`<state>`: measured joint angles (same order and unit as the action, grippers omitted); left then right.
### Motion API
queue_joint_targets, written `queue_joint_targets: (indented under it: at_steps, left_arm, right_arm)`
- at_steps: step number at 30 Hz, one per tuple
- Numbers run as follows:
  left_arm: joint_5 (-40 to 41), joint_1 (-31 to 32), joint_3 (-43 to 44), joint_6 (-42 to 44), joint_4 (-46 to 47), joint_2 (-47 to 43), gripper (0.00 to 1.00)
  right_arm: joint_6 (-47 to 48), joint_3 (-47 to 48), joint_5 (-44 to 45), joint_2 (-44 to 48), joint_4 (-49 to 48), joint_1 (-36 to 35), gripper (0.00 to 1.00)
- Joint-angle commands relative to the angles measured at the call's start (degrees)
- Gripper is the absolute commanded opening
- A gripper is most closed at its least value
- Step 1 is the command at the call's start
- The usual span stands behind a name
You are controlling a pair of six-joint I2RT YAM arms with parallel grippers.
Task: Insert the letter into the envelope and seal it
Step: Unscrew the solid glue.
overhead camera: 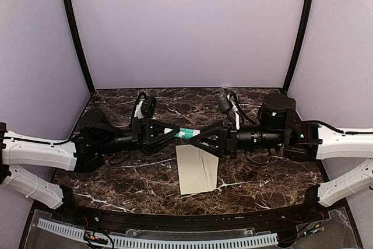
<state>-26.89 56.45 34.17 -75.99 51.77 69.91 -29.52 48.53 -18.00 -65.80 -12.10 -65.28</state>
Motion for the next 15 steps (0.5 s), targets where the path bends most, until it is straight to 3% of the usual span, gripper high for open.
queue_joint_targets:
  at_steps: [1,6,11,15]
  left_arm:
    - [-1.7,-0.3,2.1,-0.7,3.4,0.1,0.00]
    - [-1.8,-0.3,1.9,-0.6,3.1,0.1,0.00]
    - [-2.3,-0.3,1.9,-0.3,3.1,0.0,0.00]
    - [-2.6,-0.3,1.9,-0.1,3.1,0.0,0.00]
  right_arm:
    - [0.2,1.1,0.0,-0.5,-1.1,-0.3,0.39]
    - [-1.3,0.5,-0.1,0.3,-2.9,-0.4,0.35]
    - [-2.4,-0.1,0.7,0.9,-3.6,-0.4,0.43]
    - [-3.3,-1.5,1.6,2.2,-4.7,-0.1,0.39]
